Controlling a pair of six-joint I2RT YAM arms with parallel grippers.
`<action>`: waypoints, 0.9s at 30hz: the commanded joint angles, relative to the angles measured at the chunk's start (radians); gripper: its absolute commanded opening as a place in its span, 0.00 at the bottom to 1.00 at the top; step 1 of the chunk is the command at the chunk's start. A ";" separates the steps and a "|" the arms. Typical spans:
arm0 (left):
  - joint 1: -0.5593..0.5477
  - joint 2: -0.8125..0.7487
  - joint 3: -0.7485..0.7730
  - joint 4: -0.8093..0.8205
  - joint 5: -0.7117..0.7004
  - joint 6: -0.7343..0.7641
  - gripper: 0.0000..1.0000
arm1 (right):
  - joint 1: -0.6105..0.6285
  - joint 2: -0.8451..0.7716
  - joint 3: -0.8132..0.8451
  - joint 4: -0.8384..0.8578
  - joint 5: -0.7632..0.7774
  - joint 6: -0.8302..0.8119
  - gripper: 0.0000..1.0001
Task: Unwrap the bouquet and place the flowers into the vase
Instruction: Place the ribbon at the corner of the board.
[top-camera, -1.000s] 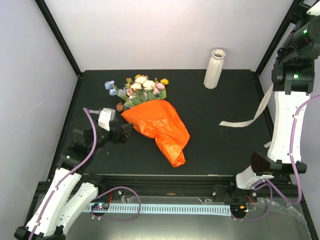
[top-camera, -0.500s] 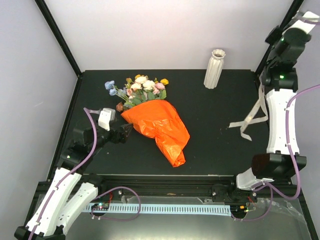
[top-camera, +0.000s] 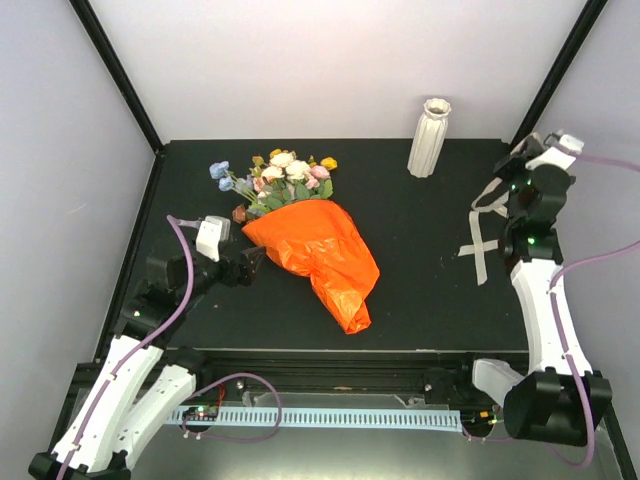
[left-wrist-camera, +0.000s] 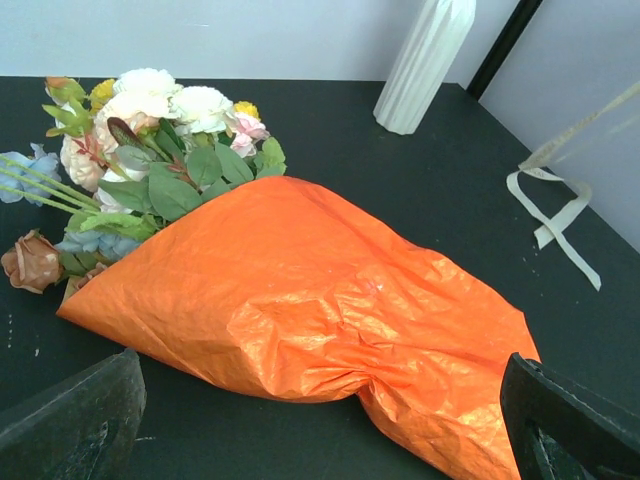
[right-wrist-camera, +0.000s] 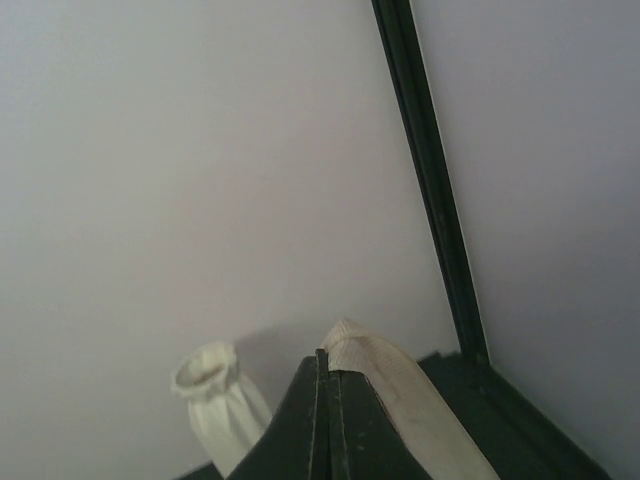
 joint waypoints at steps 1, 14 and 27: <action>-0.005 0.002 0.003 -0.014 -0.013 0.016 0.99 | -0.003 -0.034 -0.132 0.039 0.016 0.071 0.01; -0.005 -0.005 0.004 -0.017 -0.027 0.016 0.99 | -0.110 0.099 -0.340 -0.074 0.057 0.347 0.01; -0.005 0.001 0.005 -0.021 -0.036 0.018 0.99 | -0.160 0.210 -0.195 -0.303 0.027 0.381 0.43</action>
